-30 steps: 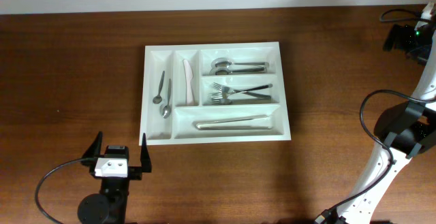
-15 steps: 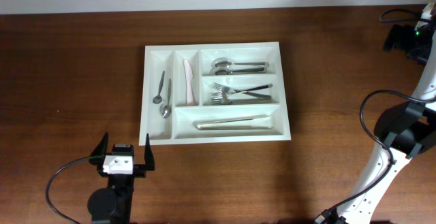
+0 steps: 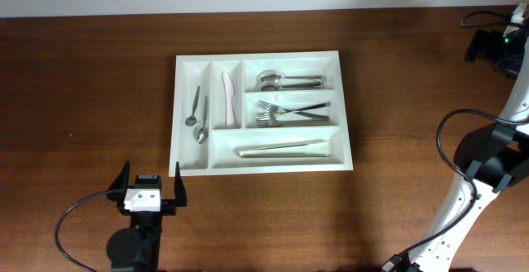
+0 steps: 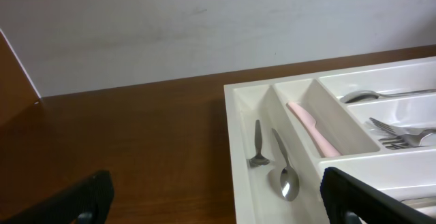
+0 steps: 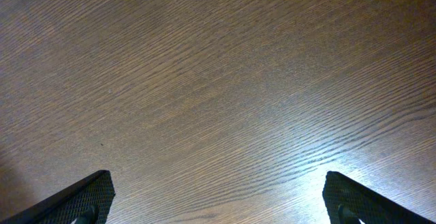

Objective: Pack container

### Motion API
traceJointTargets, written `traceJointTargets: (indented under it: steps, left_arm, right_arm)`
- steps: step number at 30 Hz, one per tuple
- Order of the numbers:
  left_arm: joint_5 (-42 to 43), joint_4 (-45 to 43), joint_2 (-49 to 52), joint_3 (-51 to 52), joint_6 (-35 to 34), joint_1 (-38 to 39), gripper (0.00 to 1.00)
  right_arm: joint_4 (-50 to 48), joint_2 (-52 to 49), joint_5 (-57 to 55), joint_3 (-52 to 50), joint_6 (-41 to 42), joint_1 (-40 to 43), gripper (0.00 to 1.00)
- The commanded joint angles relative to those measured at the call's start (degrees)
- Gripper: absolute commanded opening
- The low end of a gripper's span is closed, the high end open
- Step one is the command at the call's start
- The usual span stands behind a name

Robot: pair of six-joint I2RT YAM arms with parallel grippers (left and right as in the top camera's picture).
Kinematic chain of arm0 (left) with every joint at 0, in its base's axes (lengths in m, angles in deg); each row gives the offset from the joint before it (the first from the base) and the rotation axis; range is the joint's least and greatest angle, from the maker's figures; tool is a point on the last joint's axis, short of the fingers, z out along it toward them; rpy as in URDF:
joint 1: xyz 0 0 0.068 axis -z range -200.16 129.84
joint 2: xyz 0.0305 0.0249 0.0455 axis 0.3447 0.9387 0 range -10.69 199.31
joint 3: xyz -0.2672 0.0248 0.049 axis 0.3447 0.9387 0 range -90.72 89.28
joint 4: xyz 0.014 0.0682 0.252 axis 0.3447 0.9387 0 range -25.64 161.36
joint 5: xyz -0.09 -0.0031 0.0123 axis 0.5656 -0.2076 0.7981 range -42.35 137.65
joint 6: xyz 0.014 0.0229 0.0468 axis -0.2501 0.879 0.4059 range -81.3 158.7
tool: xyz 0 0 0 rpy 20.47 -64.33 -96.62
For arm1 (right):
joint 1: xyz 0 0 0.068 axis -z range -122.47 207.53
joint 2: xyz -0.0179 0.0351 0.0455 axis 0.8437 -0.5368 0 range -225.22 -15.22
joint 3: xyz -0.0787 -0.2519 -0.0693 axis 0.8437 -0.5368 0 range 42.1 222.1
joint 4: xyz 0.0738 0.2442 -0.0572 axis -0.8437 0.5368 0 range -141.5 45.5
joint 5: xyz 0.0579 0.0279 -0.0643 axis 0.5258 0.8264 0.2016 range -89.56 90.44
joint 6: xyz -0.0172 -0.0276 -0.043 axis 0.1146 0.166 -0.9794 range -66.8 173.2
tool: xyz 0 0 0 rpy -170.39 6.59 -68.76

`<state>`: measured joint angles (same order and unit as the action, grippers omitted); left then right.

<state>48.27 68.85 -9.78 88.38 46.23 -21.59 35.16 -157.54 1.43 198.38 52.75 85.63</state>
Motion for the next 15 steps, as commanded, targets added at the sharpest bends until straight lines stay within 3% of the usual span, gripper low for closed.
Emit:
traceJointTargets:
  steps: [1, 15]
  left_arm:
    - [-0.57, 0.09, -0.57, 0.44, 0.76, -0.24, 0.99]
    - [-0.57, 0.09, -0.57, 0.44, 0.76, -0.24, 0.99]
  right_arm:
    - [-0.13, 2.23, 0.07, -0.31, 0.09, 0.42, 0.99]
    - [-0.13, 2.23, 0.07, -0.31, 0.09, 0.44, 0.98]
